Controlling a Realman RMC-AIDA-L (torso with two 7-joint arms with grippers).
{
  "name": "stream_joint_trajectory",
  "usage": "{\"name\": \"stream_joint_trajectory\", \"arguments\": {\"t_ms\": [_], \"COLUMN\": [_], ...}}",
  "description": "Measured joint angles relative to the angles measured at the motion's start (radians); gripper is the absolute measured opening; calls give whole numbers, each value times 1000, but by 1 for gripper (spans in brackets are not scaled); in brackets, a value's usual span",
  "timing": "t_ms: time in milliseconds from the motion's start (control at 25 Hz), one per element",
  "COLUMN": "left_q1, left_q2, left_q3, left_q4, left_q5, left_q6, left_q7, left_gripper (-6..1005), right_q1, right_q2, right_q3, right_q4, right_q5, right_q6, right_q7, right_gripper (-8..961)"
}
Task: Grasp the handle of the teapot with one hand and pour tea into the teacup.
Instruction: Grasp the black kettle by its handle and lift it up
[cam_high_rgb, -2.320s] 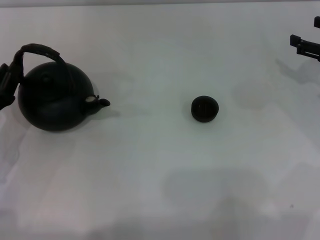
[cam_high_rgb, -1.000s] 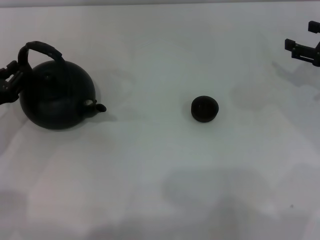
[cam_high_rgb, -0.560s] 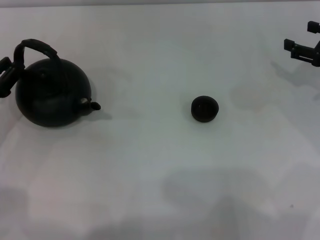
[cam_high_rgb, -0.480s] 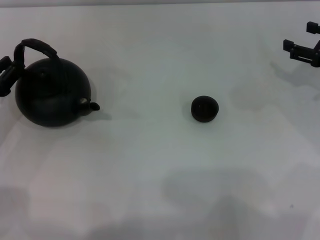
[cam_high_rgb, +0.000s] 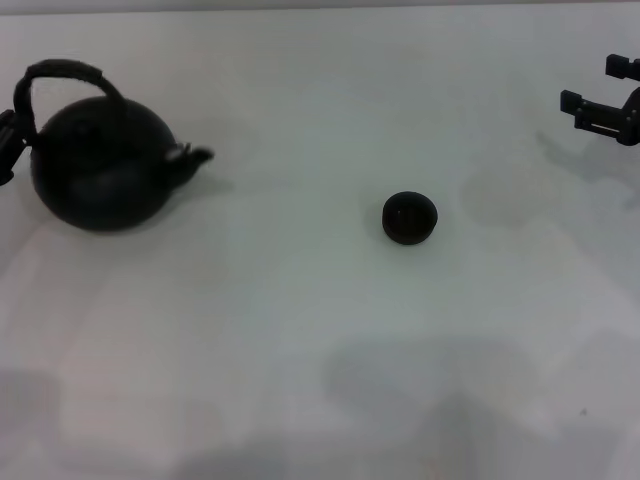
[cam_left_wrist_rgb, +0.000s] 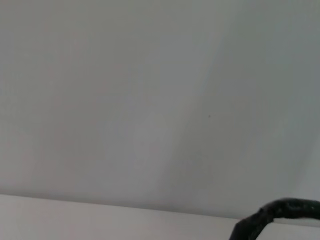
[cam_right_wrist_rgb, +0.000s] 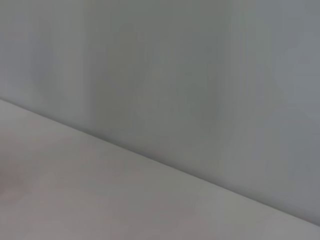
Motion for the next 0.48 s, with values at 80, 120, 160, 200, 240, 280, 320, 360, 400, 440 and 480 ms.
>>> {"name": "stream_joint_trajectory", "arguments": {"t_ms": [80,120,160,200,240,280,320,360,400,440,480], "left_q1": [1,1,1,2,2,2,1,1,-1,-2,-2], "left_q2": [-1,-1,-1,-1,-1,-1,-2,-2,-3,-3,-3], "left_q3": [0,0,0,0,0,0,0,0,0,0,0], "left_q4": [-3,-3,-4,-4,-5,-5,-8,-11,-13,-16,-18], "left_q5": [0,0,1,1,1,1,1,1,1,2,2], "left_q6": [0,0,0,0,0,0,1,2,5,7,8], "left_q7": [0,0,0,0,0,0,0,0,0,0,-1], "left_gripper": [159,152,145,138,131,124,117,112,107,102,97], "right_q1": [-1,-1,-1,-1,-1,-1,-1,-1,-1,-1,-1], "right_q2": [0,0,0,0,0,0,0,0,0,0,1], "right_q3": [0,0,0,0,0,0,0,0,0,0,0], "right_q4": [0,0,-1,-1,-1,-2,-2,-2,-2,-3,-5], "right_q5": [0,0,0,0,0,0,0,0,0,0,0], "right_q6": [4,5,7,7,7,8,8,8,8,8,8], "right_q7": [0,0,0,0,0,0,0,0,0,-1,-3], "right_gripper": [832,832,832,832,832,832,832,831,831,831,831]}}
